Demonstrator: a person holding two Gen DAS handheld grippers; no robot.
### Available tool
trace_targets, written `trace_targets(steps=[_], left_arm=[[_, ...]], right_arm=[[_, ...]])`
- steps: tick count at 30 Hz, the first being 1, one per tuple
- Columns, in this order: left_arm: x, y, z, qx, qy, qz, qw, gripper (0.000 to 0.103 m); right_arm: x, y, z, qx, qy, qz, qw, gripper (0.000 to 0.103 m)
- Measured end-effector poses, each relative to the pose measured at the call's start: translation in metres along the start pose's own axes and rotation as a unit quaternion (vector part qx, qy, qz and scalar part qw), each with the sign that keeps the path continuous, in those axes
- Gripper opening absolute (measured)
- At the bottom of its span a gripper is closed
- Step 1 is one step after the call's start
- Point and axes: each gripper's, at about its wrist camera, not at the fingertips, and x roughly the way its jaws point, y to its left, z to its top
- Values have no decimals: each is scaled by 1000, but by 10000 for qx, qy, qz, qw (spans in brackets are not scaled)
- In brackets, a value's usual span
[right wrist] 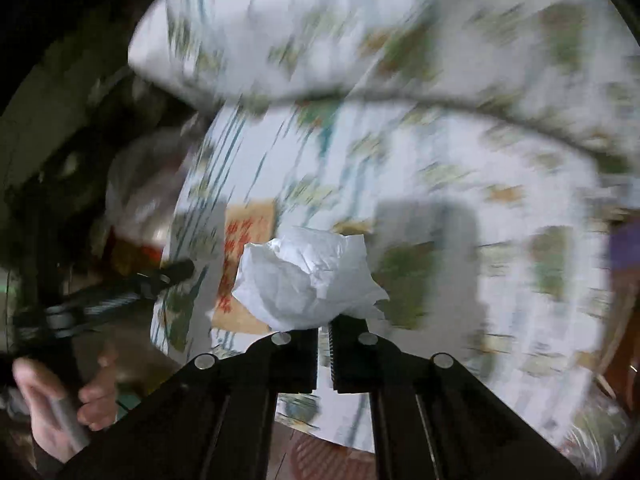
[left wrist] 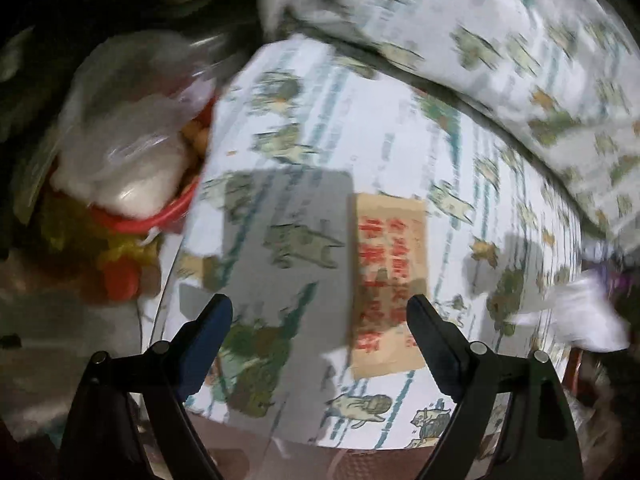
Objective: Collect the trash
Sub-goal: 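Close the right tool on the white tissue while the left tool grasps the brown burger bag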
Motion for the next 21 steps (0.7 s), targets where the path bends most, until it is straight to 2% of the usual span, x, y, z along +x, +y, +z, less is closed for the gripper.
trace_targets(steps=[2,4,6,8,11,16,18,21], left_arm=[[4,-17,0,354,16,43,9994,90],[11,-30,0,526,62,79,9986,90],[23,-40,0,564,117,231,9981,90],[34,-47,0,604,214,352,9973,90],[42,-59,2,749,227,307,9965,90],[52,-65,3,780,90,674,9946,90],[59,-63,3,737,177,693,9947,91],[58,-64,6,776,34,707,9945,89]], right_arm=[[-28,-15,-5,211,-421,-195,9987,4],[-42,-30,-3,329,-631,-298,9970,4],[-46,-45,3,393,-764,-429,9954,4],[-47,-58,6,544,-925,-749,9914,4],[-45,-74,8,722,-1067,-1060,9860,4],[-46,-75,15,618,-1009,-739,9902,4],[-48,-68,14,463,-1050,-664,9912,4],[-51,-61,10,271,-1090,-609,9918,4]])
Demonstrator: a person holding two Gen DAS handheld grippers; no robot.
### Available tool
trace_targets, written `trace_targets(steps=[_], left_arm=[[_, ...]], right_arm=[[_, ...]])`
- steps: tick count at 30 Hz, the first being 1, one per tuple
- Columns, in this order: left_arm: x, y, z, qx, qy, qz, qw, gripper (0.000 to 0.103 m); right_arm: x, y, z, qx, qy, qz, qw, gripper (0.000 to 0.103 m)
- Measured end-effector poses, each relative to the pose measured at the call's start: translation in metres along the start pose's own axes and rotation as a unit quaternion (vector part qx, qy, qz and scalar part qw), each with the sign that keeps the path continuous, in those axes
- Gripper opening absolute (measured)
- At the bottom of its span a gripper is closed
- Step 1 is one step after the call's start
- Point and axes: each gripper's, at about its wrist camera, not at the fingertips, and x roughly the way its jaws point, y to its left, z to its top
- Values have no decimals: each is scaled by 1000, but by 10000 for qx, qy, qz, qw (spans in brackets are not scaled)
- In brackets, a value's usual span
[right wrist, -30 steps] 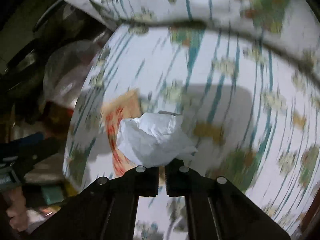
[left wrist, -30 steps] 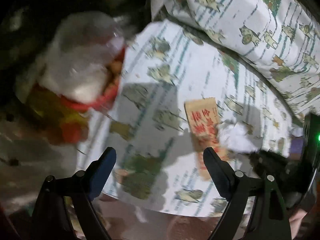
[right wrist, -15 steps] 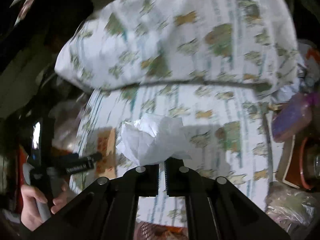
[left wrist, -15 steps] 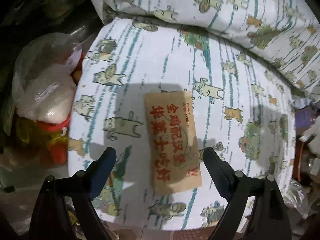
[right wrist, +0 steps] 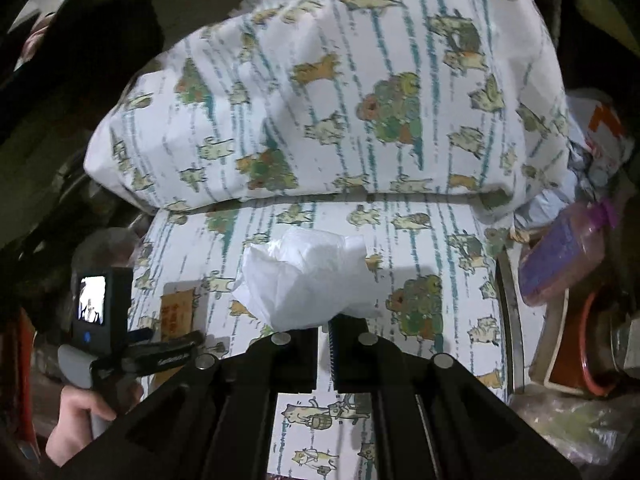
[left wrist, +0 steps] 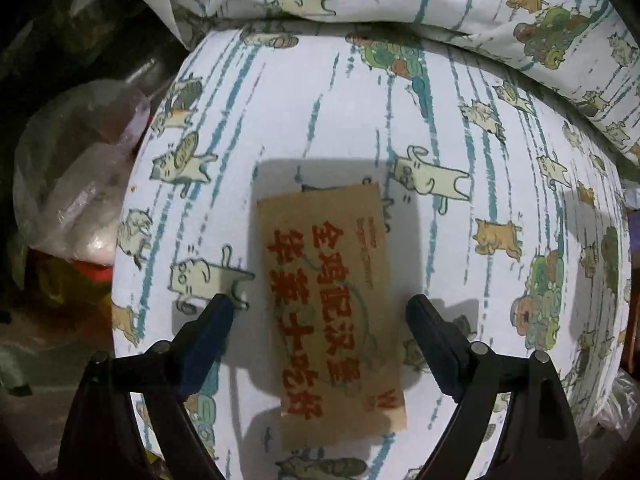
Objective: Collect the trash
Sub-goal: 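Close the right tool on the white tissue while the left tool grasps the brown burger bag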
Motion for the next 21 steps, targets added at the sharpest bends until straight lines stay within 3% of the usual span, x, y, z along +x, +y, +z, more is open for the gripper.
trace_targets(steps=[2,6,11,21], left_arm=[[-2,1,2,42,-49,-22,10000,85],[-6,-1,6,102,-177,-16,9998,62],[-17,7,13,84,-329,-1,9994,52],[-78,9,7,104,-950,-183,9953,51]], right_arm=[[0,2,-2,-70,12,9,10000,4],[-2,5,-1,-134,29,58,9999,4],[-5,5,0,-186,-38,-11,9998,4],[-11,5,0,-250,-89,-23,9996,4]])
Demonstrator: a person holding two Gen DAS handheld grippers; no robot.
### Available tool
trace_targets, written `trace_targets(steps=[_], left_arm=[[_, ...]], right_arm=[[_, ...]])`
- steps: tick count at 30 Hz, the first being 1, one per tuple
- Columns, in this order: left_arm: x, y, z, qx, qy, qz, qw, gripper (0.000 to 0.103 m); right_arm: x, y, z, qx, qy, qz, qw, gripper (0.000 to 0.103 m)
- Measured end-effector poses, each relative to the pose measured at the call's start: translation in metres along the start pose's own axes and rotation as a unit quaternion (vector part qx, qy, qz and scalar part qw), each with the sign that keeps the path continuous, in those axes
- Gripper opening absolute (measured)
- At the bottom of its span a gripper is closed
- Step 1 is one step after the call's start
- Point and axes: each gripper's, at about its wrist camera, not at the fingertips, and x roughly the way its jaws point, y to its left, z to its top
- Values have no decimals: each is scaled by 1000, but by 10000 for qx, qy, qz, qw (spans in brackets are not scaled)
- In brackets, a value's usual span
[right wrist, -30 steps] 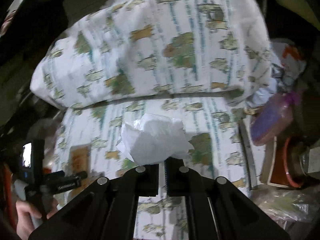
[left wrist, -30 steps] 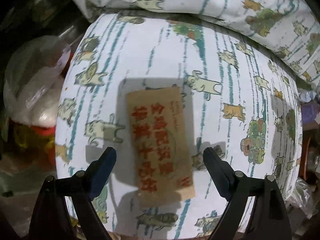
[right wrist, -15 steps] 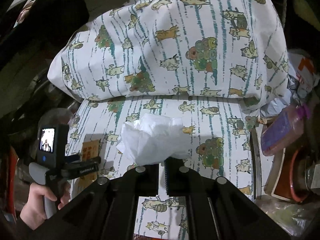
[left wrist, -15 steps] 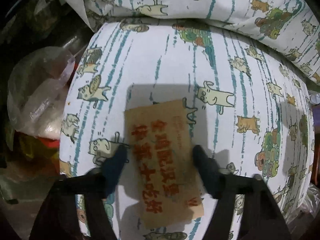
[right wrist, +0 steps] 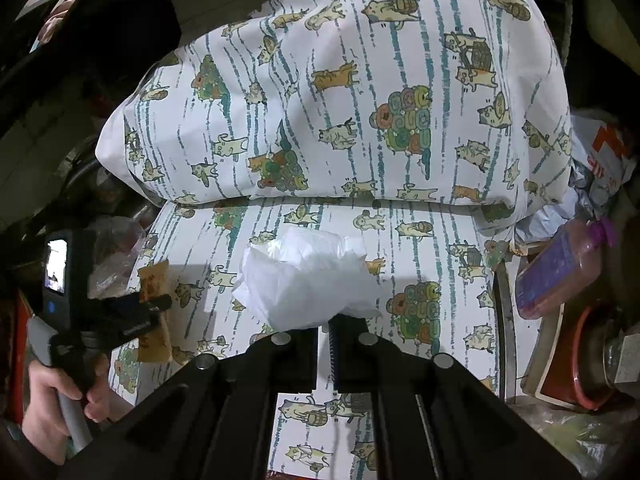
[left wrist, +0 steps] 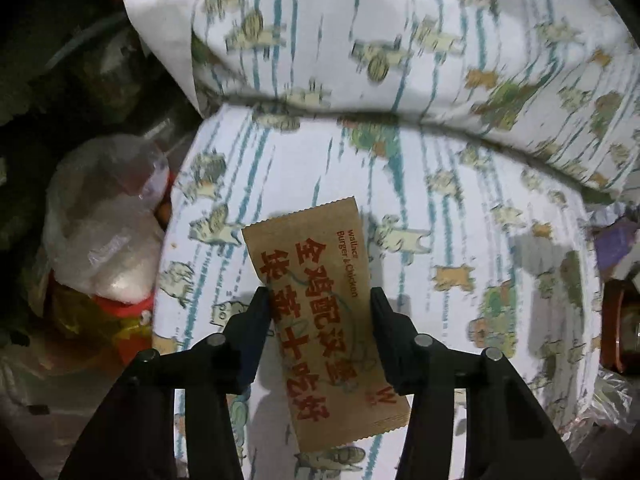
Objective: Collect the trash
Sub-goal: 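Close the right tool on the white tissue while the left tool grasps the brown burger bag, then lift the bag and tissue and carry both tools over the pink basket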
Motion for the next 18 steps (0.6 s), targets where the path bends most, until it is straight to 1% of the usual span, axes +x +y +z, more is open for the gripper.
trace_targets(steps=[2,3,4,6,7,10,12,13,15,16,17,18], left_arm=[[-27,-7,-3,251,-266,-81,9993,51],[-34,-12,-7,329,-350,-116,9988,51],[-51,-14,-11,438,-511,-172,9976,51],[-69,-18,-18,528,-680,-322,9958,51],[-86,-20,-24,587,-803,-434,9941,51],[-117,-28,-38,711,-1006,-522,9910,51],[-144,-31,-54,692,-1092,-746,9888,51],[-156,-31,-63,655,-1093,-870,9880,51],[-166,-32,-79,645,-1040,-939,9880,51],[-172,-35,-91,683,-915,-938,9890,51],[-173,-38,-101,701,-711,-919,9908,51],[-173,-39,-109,687,-600,-973,9911,51]], right_arm=[[-9,2,-2,-49,-32,75,10000,4],[-15,3,-3,-62,-52,136,9999,4],[-22,4,-5,-73,-86,221,9997,4],[-37,8,-9,-127,-114,410,9990,4],[-44,10,-12,-142,-128,479,9987,4],[-67,15,-22,-185,-205,549,9981,4],[-80,19,-34,-256,-236,522,9980,4],[-86,20,-41,-304,-218,479,9982,4],[-95,21,-59,-313,-90,476,9983,4],[-98,21,-67,-303,-6,483,9984,4],[-101,20,-77,-305,122,455,9984,4],[-103,20,-86,-292,246,452,9982,4]])
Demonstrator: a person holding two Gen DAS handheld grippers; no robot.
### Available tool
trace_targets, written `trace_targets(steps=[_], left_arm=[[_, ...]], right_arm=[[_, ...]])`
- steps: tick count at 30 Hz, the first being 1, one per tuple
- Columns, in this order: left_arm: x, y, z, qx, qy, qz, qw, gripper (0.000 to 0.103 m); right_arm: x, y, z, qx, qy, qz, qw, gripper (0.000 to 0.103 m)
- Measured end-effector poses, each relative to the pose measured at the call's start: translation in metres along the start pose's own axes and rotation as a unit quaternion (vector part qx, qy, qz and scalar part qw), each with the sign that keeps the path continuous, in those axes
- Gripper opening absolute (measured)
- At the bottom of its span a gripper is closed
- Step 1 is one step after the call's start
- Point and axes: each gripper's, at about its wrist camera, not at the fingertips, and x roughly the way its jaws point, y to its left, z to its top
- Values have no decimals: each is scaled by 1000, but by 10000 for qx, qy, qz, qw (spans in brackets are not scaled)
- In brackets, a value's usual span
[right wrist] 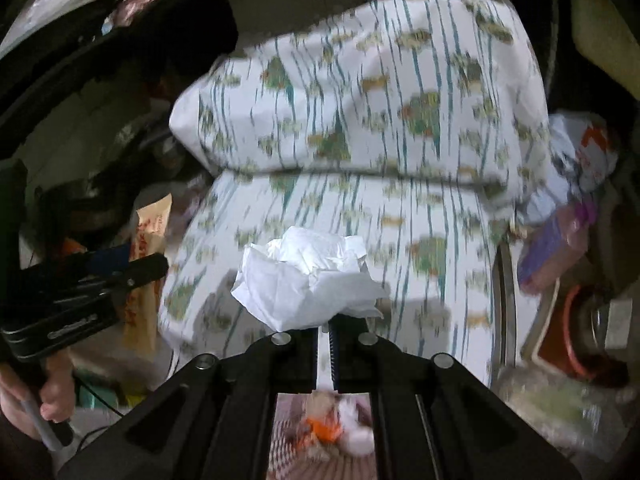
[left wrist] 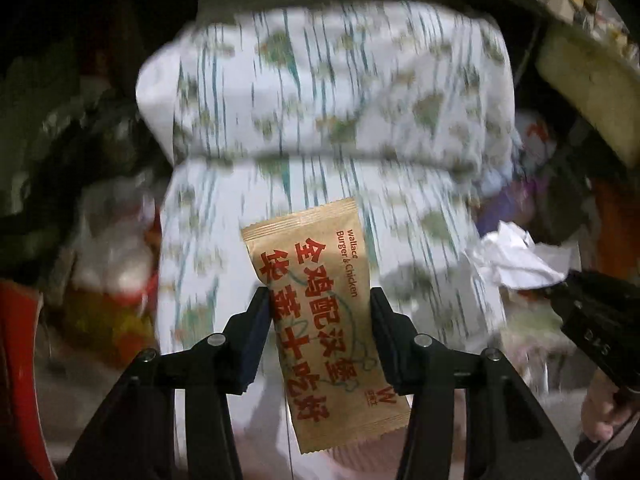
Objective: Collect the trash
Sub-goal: 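Lift the bag and tissue and carry both tools over the pink basket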
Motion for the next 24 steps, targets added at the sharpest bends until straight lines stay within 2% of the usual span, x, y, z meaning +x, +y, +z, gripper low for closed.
trace_targets(steps=[2,7,10,16,20,21,22,24], left_arm=[[-6,-5,-26,-128,139,-282,9994,51],[9,-15,-82,-195,540,-320,9978,51],[25,-20,-105,-306,807,-394,9955,51],[56,-30,-125,-231,1128,-296,9929,51],[65,-30,-135,-292,1279,-398,9906,51],[66,-29,-135,-321,1299,-429,9901,55],[66,-28,-136,-373,1335,-493,9891,65],[66,-27,-135,-451,1307,-491,9892,75]], right_arm=[[-4,0,-21,73,249,86,9996,4],[-2,4,-72,95,623,186,9978,5],[10,3,-93,195,882,153,9958,5],[42,2,-115,103,1479,-83,9889,6],[59,-7,-124,284,1763,-24,9839,8],[60,-10,-125,343,1766,-28,9837,8],[60,-13,-125,409,1754,-46,9836,9],[57,-19,-124,510,1711,21,9839,24]])
